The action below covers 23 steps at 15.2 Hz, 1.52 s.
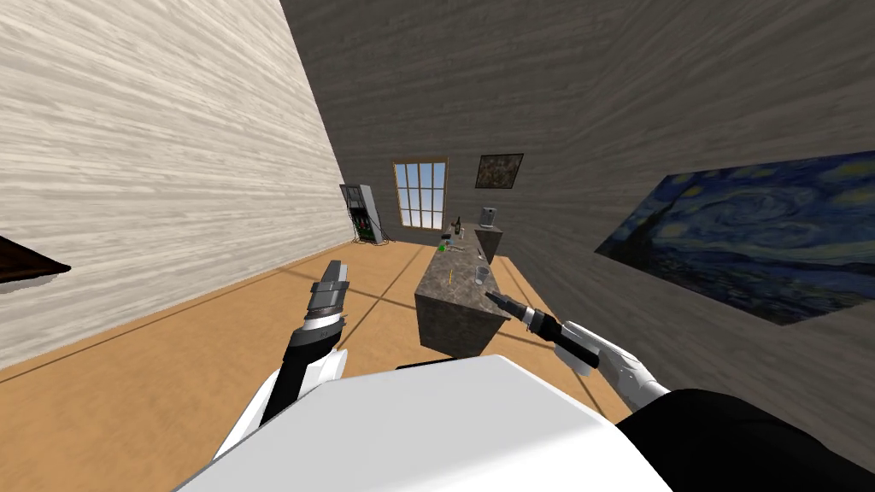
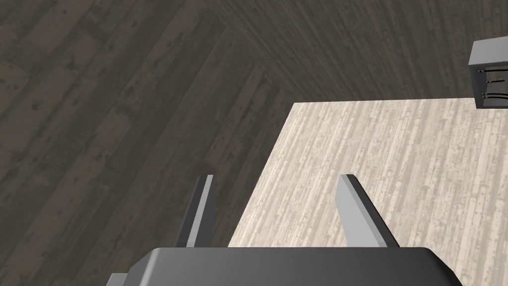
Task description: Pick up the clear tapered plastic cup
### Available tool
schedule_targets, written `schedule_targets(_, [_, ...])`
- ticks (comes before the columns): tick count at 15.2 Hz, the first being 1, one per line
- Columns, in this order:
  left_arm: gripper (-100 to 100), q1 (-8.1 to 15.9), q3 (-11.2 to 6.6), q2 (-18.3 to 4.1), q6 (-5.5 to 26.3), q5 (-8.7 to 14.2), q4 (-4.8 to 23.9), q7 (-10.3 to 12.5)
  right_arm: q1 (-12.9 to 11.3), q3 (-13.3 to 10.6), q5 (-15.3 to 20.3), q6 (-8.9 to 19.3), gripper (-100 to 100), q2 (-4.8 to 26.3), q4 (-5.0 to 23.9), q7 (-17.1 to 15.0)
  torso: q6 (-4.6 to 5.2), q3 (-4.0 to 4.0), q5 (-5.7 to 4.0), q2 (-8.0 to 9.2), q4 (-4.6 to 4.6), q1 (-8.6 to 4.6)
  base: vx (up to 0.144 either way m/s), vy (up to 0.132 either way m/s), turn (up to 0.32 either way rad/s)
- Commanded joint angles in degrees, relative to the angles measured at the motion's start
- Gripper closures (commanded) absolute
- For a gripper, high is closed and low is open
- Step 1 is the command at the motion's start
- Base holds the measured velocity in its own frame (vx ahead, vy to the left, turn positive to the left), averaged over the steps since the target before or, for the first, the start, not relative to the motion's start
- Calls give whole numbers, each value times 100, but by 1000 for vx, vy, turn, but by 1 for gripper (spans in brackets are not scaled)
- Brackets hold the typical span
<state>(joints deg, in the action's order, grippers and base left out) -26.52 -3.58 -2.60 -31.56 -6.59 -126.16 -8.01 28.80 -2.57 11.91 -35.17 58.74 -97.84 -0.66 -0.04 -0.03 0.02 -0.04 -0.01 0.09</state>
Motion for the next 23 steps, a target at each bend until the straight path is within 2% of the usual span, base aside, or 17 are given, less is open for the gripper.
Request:
schedule_targets(1, [0,0,0,0,0,0,0,0,45,12,71,-28,-100,286,190,1,0,0,0,0,0,0,8,27,131])
schedule_targets(2, [0,0,0,0,0,0,0,0,45,12,71,-28,-100,397,190,1,2,0,1,0,0,0,7,20,47])
schedule_targets(3, [0,-1,0,0,0,0,0,0,54,-10,180,-25,-100,536,427,-9,4,0,1,0,0,-1,8,34,125])
schedule_targets(5, [0,0,0,0,0,0,0,0,54,-10,180,-25,-100,778,427,-9,1,-1,1,-1,0,3,6,30,96])
schedule_targets(6, [0,-1,0,0,0,0,0,0,67,-35,288,-24,-100,913,660,-20,3,0,1,0,0,1,10,32,121])
schedule_targets(8, [0,0,0,0,0,0,0,0,67,-35,288,-24,-100,1153,660,-20,1,-1,1,-2,0,3,9,29,87])
schedule_targets(9, [0,-1,0,0,0,0,0,0,82,-65,397,-24,-100,1296,888,-31,3,-1,1,-1,0,2,7,35,154])
schedule_targets(11, [0,0,0,0,0,0,0,0,82,-65,397,-24,-100,1519,888,-31,1,-1,2,-2,0,5,8,29,91])
schedule_targets(12, [0,-1,0,0,0,0,0,0,102,-99,505,-26,-100,1688,1109,-42,4,0,2,0,0,3,17,35,115])
schedule_targets(14, [0,0,0,0,0,0,0,0,102,-99,505,-26,-100,1875,1109,-42,1,-2,3,-4,-1,6,16,28,96])
schedule_targets(15, [0,-1,0,0,0,0,0,0,126,-138,612,-30,-100,2086,1300,-54,3,-2,2,-3,-1,4,19,36,148])
schedule_targets(17, [0,0,0,0,0,0,0,0,126,-138,612,-30,-100,2220,1323,-54,1,-3,2,-6,-1,7,14,33,85])
schedule_targets(18, [0,-1,0,0,0,0,0,0,154,-182,718,-36,-100,2432,1527,-66,4,-2,2,-3,0,6,15,39,121])
schedule_targets(20, [0,0,0,0,0,0,0,0,154,-182,718,-36,-100,2551,1527,-66,1,-2,3,-4,-1,10,16,37,91])
schedule_targets(21, [0,-1,0,0,0,0,0,0,186,-232,822,-45,-100,2751,1722,-78,3,-2,2,-3,0,7,13,38,123])
schedule_targets(22, [0,0,0,0,0,0,0,0,186,-232,822,-45,-100,2864,1722,-78,0,-2,3,-3,-1,8,19,39,139])
schedule_targets(23, [0,0,0,0,0,0,0,0,224,-287,924,-57,-100,3011,1905,-90,0,-3,4,-5,-1,9,27,52,179])
